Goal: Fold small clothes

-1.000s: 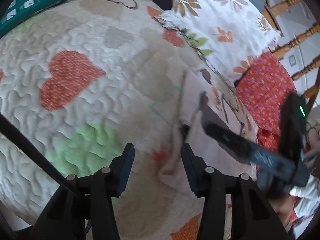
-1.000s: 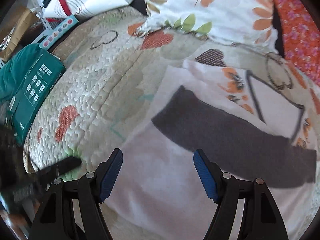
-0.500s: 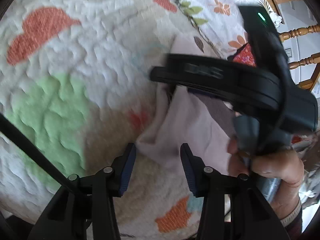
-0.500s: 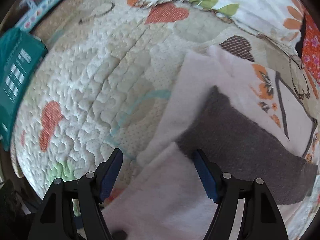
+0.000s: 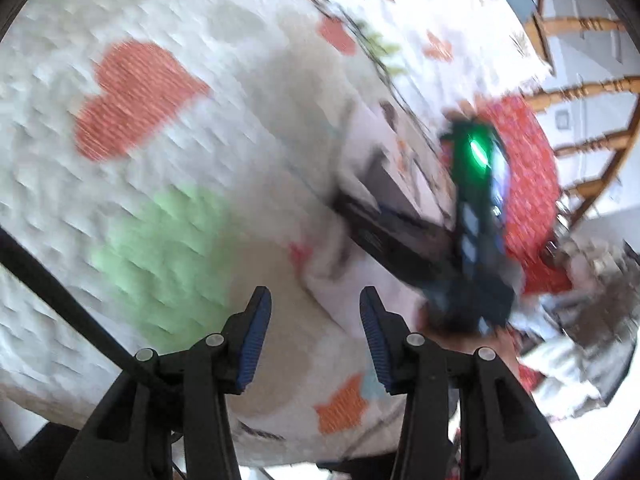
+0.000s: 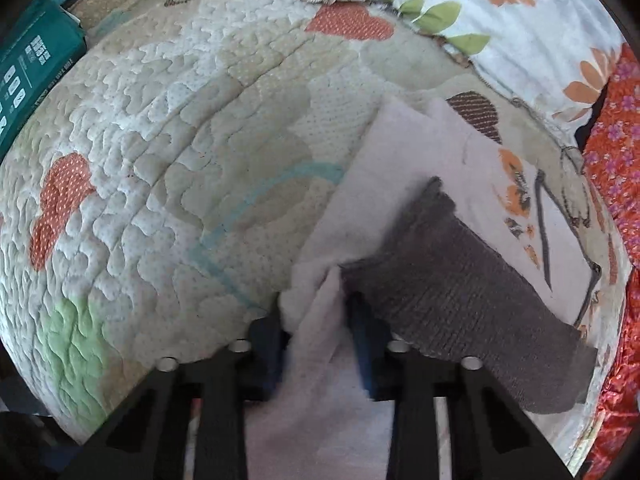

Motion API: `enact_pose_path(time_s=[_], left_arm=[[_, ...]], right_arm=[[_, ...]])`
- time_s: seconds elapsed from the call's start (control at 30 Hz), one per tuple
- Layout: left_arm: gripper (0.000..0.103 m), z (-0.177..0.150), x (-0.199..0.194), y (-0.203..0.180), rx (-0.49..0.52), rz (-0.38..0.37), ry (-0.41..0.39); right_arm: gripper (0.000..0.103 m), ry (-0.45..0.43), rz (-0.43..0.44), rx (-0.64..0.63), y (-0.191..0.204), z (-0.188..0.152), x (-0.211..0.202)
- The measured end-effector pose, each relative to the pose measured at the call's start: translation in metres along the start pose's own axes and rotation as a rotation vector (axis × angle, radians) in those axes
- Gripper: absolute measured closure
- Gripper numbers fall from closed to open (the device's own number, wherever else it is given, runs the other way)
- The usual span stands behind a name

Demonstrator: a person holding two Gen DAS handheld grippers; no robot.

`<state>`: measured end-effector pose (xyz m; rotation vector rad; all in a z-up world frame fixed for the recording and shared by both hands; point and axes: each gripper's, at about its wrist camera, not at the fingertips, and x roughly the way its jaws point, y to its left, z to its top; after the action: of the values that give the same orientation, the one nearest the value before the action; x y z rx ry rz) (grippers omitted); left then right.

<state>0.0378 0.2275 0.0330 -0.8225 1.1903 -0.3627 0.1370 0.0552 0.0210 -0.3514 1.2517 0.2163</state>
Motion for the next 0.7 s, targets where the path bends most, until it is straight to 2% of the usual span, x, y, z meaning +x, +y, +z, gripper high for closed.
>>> enact_pose_path(time_s=[0.1, 0.23, 0.4, 0.47, 0.53, 0.6, 0.67, 0.7], left_arm=[[0.059, 0.007, 0.0, 0.006, -0.057, 0.032, -0.043], [0.059, 0.011, 0.016, -0.008, -0.055, 0.069, -0.061], [0.058, 0.005, 0.047, -0.046, 0.02, 0.069, -0.019], [0.058, -0.005, 0.066, -0.067, 0.061, 0.07, 0.006], [0.058, -0.012, 0.089, -0.092, 0.102, 0.074, 0.037], [0.058, -0.023, 0.103, -0.107, 0.14, 0.07, 0.068], [0.058, -0.032, 0.123, -0.129, 0.184, 0.072, 0.102], [0.058, -0.038, 0.132, -0.14, 0.211, 0.073, 0.12]], right_arm=[[0.087, -0.052, 0.067, 0.065, -0.017, -0.009, -0.017], [0.087, -0.176, 0.166, 0.176, -0.073, -0.032, -0.058], [0.087, -0.302, 0.205, 0.386, -0.2, -0.088, -0.098], [0.087, -0.338, 0.192, 0.499, -0.254, -0.13, -0.102], [0.087, -0.349, 0.165, 0.617, -0.302, -0.174, -0.099], [0.087, -0.319, 0.143, 0.699, -0.335, -0.21, -0.086], [0.087, -0.269, 0.124, 0.762, -0.357, -0.24, -0.064], [0.087, -0.259, 0.148, 0.792, -0.362, -0.251, -0.051]])
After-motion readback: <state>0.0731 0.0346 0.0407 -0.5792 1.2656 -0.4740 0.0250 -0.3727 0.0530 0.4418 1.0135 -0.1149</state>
